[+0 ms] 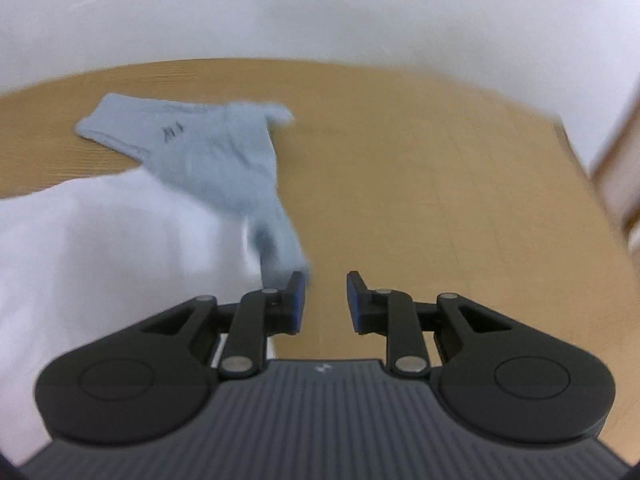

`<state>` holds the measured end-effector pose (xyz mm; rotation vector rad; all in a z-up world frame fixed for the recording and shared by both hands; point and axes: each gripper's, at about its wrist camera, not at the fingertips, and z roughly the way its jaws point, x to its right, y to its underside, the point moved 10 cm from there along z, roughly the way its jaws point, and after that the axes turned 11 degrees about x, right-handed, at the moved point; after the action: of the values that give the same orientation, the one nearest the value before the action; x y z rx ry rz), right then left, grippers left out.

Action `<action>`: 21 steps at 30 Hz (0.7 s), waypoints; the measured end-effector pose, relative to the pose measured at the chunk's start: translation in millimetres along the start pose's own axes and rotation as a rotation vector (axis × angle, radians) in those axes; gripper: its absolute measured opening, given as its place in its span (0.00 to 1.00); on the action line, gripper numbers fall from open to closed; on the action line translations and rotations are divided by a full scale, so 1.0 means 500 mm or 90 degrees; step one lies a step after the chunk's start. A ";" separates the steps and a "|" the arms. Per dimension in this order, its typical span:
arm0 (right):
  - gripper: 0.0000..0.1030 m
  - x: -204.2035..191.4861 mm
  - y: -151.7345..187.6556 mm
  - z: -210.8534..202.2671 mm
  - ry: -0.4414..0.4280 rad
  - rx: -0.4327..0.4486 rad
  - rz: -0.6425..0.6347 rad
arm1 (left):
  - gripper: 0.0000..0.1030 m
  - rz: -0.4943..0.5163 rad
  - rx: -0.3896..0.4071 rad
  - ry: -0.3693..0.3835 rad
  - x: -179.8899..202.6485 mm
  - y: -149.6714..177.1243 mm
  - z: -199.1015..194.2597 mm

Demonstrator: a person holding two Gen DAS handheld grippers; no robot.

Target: Fold clothes

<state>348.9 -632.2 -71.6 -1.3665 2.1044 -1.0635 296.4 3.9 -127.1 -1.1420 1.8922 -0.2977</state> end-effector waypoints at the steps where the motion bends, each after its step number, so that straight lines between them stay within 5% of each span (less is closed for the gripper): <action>1: 0.25 0.010 0.033 -0.034 -0.008 -0.006 0.022 | 0.78 -0.011 -0.001 0.010 -0.007 0.010 -0.022; 7: 0.32 0.047 0.165 -0.172 0.037 -0.031 -0.011 | 0.78 -0.031 -0.008 0.060 -0.011 0.094 -0.178; 13: 0.32 0.136 0.220 -0.172 0.103 -0.034 0.121 | 0.78 -0.017 -0.046 0.148 0.100 0.175 -0.283; 17: 0.32 0.111 0.231 -0.160 0.033 -0.042 0.133 | 0.78 0.037 -0.051 0.139 0.137 0.197 -0.311; 19: 0.26 0.082 0.232 -0.167 0.018 -0.038 0.085 | 0.80 0.063 -0.053 0.114 0.141 0.207 -0.318; 21: 0.07 0.057 0.224 -0.194 0.010 -0.029 0.059 | 0.80 0.077 -0.056 0.091 0.140 0.214 -0.322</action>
<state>204.5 -595.9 -96.8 -1.2713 2.1934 -0.9974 93.8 -29.5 -134.9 -1.0821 2.1085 -0.2358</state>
